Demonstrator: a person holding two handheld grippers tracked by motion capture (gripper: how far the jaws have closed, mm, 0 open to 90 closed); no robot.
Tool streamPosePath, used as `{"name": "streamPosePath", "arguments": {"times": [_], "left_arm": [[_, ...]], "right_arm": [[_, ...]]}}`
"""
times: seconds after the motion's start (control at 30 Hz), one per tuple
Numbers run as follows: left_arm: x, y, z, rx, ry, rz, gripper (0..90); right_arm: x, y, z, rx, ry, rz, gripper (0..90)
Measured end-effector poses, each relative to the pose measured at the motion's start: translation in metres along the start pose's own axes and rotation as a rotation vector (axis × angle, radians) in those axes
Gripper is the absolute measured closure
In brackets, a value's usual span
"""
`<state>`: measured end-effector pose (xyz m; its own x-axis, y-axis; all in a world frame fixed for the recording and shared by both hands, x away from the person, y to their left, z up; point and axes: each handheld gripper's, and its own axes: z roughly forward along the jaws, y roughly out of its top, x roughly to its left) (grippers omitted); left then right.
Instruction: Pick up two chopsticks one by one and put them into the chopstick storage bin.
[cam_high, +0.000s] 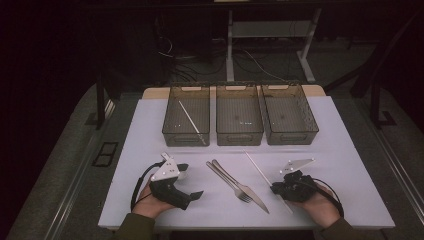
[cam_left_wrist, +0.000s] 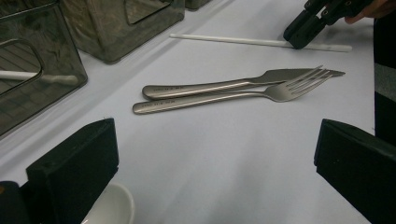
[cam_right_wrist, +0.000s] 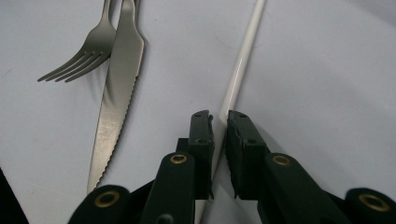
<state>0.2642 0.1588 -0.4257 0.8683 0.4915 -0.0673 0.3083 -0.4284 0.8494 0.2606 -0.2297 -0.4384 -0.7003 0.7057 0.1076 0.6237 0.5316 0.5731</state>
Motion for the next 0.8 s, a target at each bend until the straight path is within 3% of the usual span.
{"name": "streamPosePath", "arguments": {"times": [0.47, 0.57, 0.67, 0.8], "left_arm": [[0.000, 0.000, -0.001, -0.003, -0.001, -0.001, 0.0], [0.000, 0.000, -0.001, -0.005, 0.000, -0.002, 0.0], [0.000, 0.000, -0.001, 0.000, 0.000, -0.002, 0.0], [0.000, 0.000, 0.000, 0.003, -0.003, 0.000, 0.0]], "right_arm": [[-0.002, 0.000, -0.004, 0.016, -0.036, -0.048, 82.7], [-0.006, -0.002, -0.006, 0.022, -0.062, -0.040, 82.8], [-0.009, -0.004, -0.006, 0.017, -0.051, -0.005, 82.4], [-0.003, -0.012, -0.005, -0.037, -0.100, 0.013, 83.1]]}}
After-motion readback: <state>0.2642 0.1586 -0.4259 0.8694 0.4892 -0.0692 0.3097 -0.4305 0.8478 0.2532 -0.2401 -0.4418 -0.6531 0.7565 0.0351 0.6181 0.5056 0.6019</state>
